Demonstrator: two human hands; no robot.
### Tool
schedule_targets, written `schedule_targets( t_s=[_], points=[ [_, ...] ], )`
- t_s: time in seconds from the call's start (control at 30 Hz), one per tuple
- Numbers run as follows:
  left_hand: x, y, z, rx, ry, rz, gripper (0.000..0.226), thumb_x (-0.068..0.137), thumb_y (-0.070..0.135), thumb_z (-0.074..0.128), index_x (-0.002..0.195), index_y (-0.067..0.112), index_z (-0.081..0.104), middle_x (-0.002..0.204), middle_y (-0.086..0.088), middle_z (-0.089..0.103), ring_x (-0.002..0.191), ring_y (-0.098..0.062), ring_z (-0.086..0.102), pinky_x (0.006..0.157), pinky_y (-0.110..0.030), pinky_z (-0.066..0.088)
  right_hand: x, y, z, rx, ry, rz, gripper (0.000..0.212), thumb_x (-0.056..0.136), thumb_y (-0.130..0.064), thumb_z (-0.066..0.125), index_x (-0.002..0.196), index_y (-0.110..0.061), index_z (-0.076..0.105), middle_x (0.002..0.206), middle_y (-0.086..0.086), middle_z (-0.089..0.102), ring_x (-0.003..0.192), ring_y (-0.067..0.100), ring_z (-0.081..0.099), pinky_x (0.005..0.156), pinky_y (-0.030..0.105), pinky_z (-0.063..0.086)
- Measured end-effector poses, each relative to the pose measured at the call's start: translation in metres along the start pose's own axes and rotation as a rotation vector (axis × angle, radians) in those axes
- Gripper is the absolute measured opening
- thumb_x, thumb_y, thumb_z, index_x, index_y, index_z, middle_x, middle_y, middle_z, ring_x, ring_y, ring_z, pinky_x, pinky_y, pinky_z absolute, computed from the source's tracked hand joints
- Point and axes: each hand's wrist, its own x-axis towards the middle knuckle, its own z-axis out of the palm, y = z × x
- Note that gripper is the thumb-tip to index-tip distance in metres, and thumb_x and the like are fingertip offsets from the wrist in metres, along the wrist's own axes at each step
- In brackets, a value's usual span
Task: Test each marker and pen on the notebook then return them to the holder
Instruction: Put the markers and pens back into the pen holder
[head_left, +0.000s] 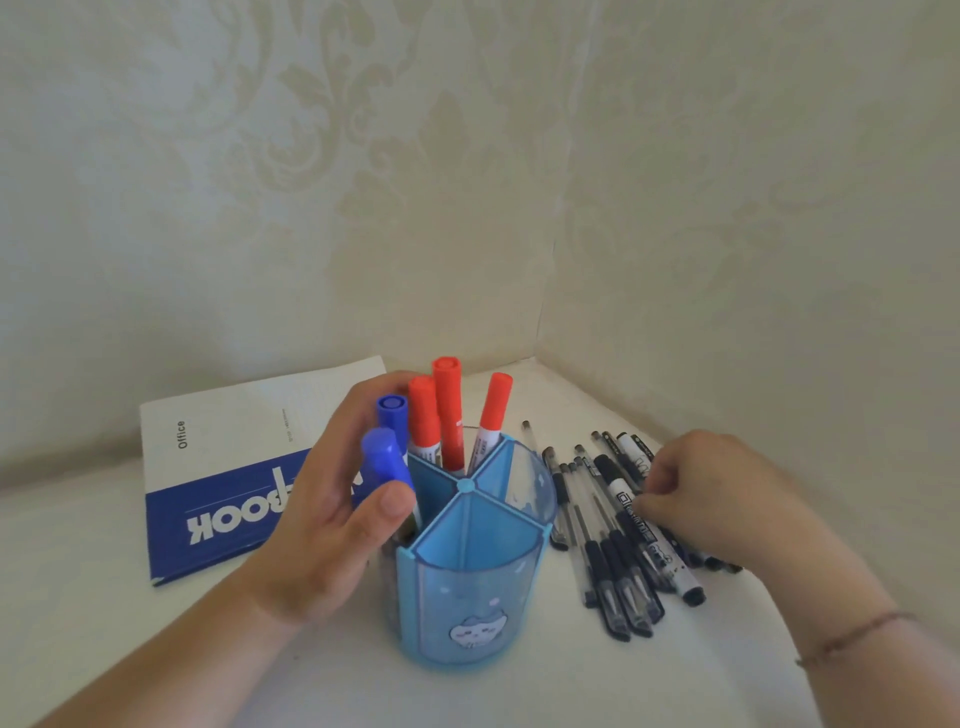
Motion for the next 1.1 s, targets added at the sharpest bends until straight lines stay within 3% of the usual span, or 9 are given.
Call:
schedule_targets(
  t_s=[0.13,0.27,0.4,0.6,0.67,0.77,0.87,0.97,1.1],
  points=[
    [-0.001,-0.004,-0.002,-0.01,-0.004,0.011,0.065,0.083,0.07,0.053,0.132,0.027,0.049,0.119,0.011,0.06,0.109,-0.014,0.056,0.095,-0.029,0.045,-0.006,-0.01,0.001,-0.139,0.006,0.001,0.018,0.076,-0.043,0.066,0.074,-0.025,0.066,0.074,-0.009,0.064,0.069,0.015,0.063,0.057,0.022,0.044],
    [0.0,-0.002,-0.002,-0.036,0.01,0.001,0.067,0.08,0.072,0.055,0.129,0.026,0.051,0.112,0.005,0.06,0.101,-0.018,0.055,0.09,-0.038,0.044,-0.008,-0.014,0.002,-0.178,-0.042,-0.005,0.025,0.083,-0.049,0.063,0.085,-0.025,0.064,0.084,-0.007,0.062,0.08,0.019,0.062,0.072,0.029,0.052],
    [0.001,0.0,-0.003,-0.039,0.017,-0.007,0.074,0.076,0.077,0.055,0.133,0.03,0.05,0.119,0.01,0.06,0.108,-0.014,0.056,0.095,-0.03,0.045,-0.008,-0.011,0.005,-0.139,-0.115,-0.017,0.032,0.086,-0.052,0.06,0.082,-0.02,0.063,0.078,-0.005,0.064,0.077,0.019,0.064,0.072,0.03,0.054],
    [-0.002,-0.003,-0.007,-0.02,-0.046,-0.023,0.094,0.071,0.08,0.058,0.138,0.017,0.042,0.125,-0.013,0.057,0.116,-0.039,0.054,0.1,-0.062,0.04,-0.007,-0.012,0.009,-0.069,-0.053,-0.044,0.029,0.088,-0.047,0.056,0.081,-0.02,0.066,0.079,-0.005,0.067,0.075,0.018,0.065,0.069,0.029,0.055],
    [-0.001,0.0,-0.006,-0.029,-0.037,0.0,0.091,0.072,0.079,0.058,0.138,0.019,0.041,0.127,-0.013,0.055,0.115,-0.037,0.054,0.098,-0.06,0.042,-0.008,-0.01,0.001,0.108,0.088,-0.064,0.024,0.09,-0.043,0.056,0.083,-0.022,0.064,0.079,-0.004,0.067,0.073,0.019,0.064,0.068,0.033,0.055],
    [0.004,0.008,-0.006,0.035,0.015,0.12,0.088,0.074,0.078,0.056,0.14,0.024,0.032,0.14,-0.009,0.037,0.111,-0.032,0.049,0.09,-0.048,0.044,-0.02,-0.018,-0.014,0.647,0.403,-0.182,0.01,0.09,-0.034,0.06,0.094,-0.026,0.056,0.08,-0.005,0.07,0.067,0.016,0.065,0.056,0.028,0.05],
    [0.008,0.013,-0.006,0.19,0.026,0.283,0.089,0.074,0.075,0.058,0.142,0.028,0.024,0.141,-0.015,0.025,0.115,-0.032,0.048,0.093,-0.043,0.041,-0.042,-0.039,-0.024,1.331,0.488,-0.422,0.039,0.094,-0.012,0.057,0.125,-0.028,0.04,0.085,0.005,0.075,0.065,0.021,0.069,0.053,0.031,0.056],
    [0.007,0.012,-0.003,0.22,-0.007,0.317,0.094,0.071,0.071,0.065,0.144,0.031,0.022,0.14,-0.019,0.022,0.118,-0.032,0.044,0.098,-0.042,0.04,-0.051,-0.051,-0.02,1.49,0.496,-0.676,0.067,0.088,-0.004,0.056,0.14,-0.031,0.022,0.092,0.011,0.069,0.072,0.03,0.07,0.057,0.033,0.059],
    [0.005,0.009,-0.003,0.215,-0.038,0.285,0.094,0.074,0.069,0.064,0.144,0.024,0.021,0.142,-0.018,0.022,0.121,-0.036,0.04,0.101,-0.045,0.039,-0.05,-0.054,-0.005,1.37,0.406,-0.788,0.049,0.089,-0.014,0.064,0.125,-0.038,0.043,0.102,0.01,0.067,0.083,0.028,0.071,0.065,0.047,0.059]
  ],
)
